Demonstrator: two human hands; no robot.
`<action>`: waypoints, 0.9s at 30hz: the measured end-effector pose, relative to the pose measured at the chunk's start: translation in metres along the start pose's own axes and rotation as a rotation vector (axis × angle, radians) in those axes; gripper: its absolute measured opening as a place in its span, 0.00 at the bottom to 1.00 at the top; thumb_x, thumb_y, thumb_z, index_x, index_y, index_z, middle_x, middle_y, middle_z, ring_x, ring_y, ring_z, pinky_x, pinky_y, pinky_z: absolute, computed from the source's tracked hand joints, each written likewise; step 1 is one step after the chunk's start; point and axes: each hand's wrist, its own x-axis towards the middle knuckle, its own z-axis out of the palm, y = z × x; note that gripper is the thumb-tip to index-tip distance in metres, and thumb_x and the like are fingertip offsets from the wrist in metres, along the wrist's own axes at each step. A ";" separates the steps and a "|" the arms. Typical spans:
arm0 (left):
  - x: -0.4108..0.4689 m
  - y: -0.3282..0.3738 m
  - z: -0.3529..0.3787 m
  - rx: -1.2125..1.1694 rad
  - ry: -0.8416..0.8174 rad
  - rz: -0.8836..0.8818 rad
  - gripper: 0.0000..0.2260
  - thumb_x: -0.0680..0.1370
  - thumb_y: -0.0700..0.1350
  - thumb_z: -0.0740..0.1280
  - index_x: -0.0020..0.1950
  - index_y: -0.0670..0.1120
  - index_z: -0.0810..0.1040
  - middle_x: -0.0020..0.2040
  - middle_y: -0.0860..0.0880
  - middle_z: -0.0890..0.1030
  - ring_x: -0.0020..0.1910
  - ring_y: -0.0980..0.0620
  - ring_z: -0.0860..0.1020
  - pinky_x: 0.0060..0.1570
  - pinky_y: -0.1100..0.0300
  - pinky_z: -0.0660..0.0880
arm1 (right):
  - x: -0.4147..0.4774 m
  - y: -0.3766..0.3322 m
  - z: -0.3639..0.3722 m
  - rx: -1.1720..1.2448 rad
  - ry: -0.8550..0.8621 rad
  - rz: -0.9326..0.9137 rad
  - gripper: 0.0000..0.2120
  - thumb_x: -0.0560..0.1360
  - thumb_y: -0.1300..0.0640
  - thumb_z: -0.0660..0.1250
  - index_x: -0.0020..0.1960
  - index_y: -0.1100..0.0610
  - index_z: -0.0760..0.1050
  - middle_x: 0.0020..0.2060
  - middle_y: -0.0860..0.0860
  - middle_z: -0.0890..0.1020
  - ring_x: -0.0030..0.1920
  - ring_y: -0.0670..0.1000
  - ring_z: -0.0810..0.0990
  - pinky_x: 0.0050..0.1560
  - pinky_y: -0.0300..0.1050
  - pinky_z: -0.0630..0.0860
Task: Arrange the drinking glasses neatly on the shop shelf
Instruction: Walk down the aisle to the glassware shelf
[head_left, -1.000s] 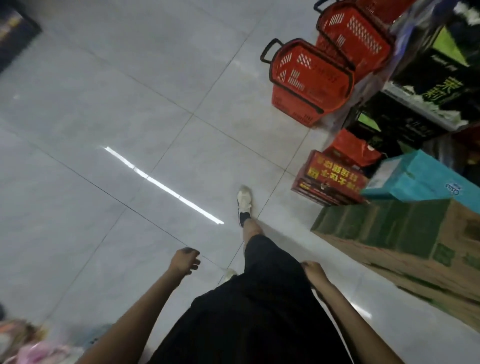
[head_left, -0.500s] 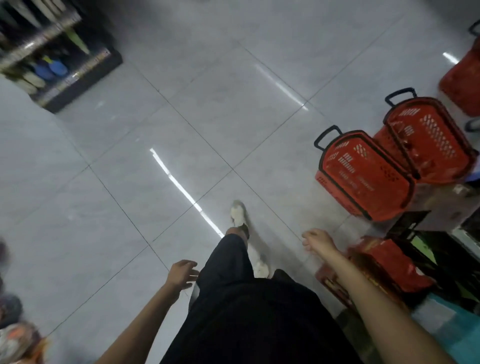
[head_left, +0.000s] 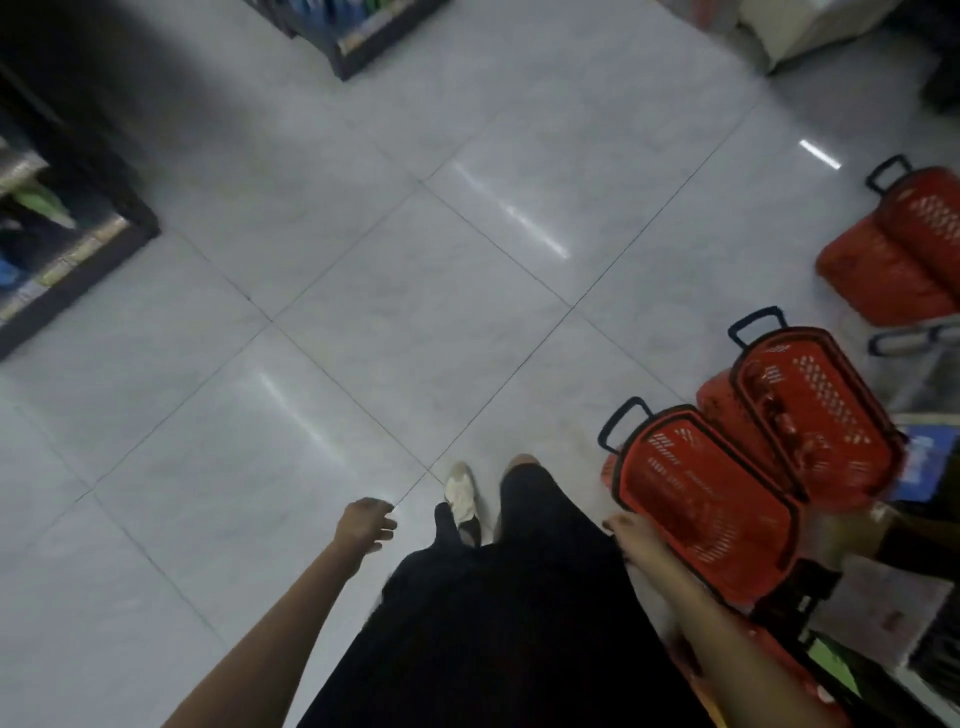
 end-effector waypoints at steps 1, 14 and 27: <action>0.009 0.041 0.000 0.016 -0.009 0.034 0.07 0.81 0.42 0.66 0.55 0.40 0.79 0.41 0.42 0.83 0.38 0.46 0.79 0.40 0.57 0.71 | -0.009 -0.025 -0.012 0.005 0.015 0.030 0.13 0.76 0.61 0.64 0.33 0.57 0.74 0.30 0.57 0.77 0.35 0.57 0.77 0.38 0.50 0.71; 0.127 0.415 -0.005 0.121 0.006 0.015 0.08 0.82 0.43 0.65 0.55 0.40 0.80 0.42 0.42 0.83 0.38 0.46 0.78 0.37 0.59 0.69 | 0.130 -0.324 -0.174 -0.166 -0.107 -0.047 0.14 0.82 0.56 0.59 0.54 0.62 0.82 0.54 0.61 0.83 0.58 0.58 0.82 0.57 0.49 0.75; 0.222 0.698 -0.002 0.095 0.056 -0.130 0.07 0.81 0.37 0.63 0.44 0.46 0.76 0.39 0.49 0.76 0.35 0.53 0.74 0.32 0.60 0.72 | 0.292 -0.753 -0.373 0.129 -0.023 -0.192 0.07 0.80 0.56 0.67 0.52 0.58 0.80 0.42 0.57 0.85 0.39 0.54 0.82 0.44 0.47 0.77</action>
